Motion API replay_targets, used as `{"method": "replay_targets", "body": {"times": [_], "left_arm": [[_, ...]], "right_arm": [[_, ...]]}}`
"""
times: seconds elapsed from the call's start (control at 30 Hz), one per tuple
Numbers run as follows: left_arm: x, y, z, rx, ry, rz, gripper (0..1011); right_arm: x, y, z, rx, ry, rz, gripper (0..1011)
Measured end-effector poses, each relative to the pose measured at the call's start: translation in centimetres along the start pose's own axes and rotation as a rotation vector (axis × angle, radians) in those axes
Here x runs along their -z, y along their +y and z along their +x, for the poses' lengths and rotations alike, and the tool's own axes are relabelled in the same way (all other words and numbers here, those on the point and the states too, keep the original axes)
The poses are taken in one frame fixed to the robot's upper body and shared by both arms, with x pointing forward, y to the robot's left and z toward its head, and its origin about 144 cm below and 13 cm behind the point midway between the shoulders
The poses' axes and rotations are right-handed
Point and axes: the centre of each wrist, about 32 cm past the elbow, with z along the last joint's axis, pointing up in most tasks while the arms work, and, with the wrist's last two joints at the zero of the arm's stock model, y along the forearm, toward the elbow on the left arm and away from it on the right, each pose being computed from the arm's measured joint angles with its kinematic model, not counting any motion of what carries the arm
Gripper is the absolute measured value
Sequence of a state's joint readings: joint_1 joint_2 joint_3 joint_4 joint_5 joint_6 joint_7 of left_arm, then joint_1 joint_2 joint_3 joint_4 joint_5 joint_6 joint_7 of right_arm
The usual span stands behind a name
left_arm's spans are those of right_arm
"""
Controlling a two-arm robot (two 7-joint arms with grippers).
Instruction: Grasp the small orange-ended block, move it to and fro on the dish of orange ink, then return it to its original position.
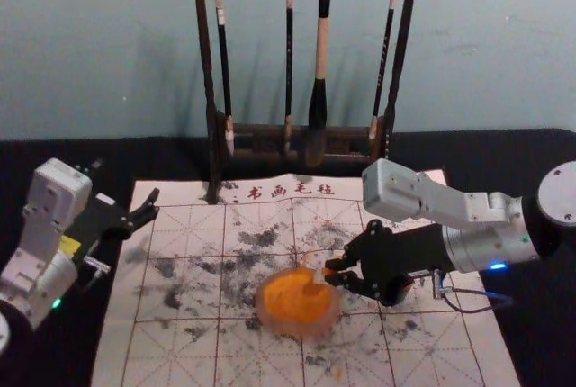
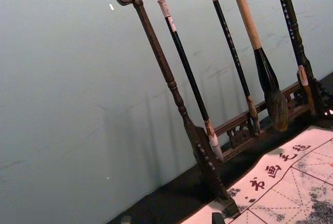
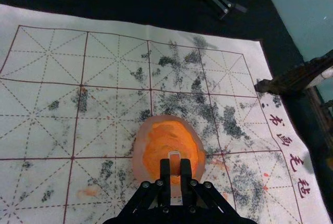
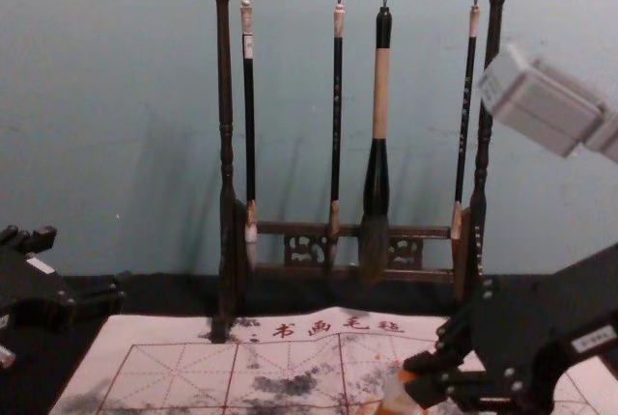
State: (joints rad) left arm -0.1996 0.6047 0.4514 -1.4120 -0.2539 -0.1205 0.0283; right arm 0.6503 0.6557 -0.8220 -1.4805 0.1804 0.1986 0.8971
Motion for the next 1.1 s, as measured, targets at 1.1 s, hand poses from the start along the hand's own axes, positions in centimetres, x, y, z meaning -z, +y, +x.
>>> {"method": "replay_targets", "body": {"times": [1.1], "left_arm": [[0.0, 0.0, 0.0, 0.000, 0.000, 0.000, 1001]], "right_arm": [[1.0, -4.2, -1.1, 0.092, 0.051, 0.029, 81]]}}
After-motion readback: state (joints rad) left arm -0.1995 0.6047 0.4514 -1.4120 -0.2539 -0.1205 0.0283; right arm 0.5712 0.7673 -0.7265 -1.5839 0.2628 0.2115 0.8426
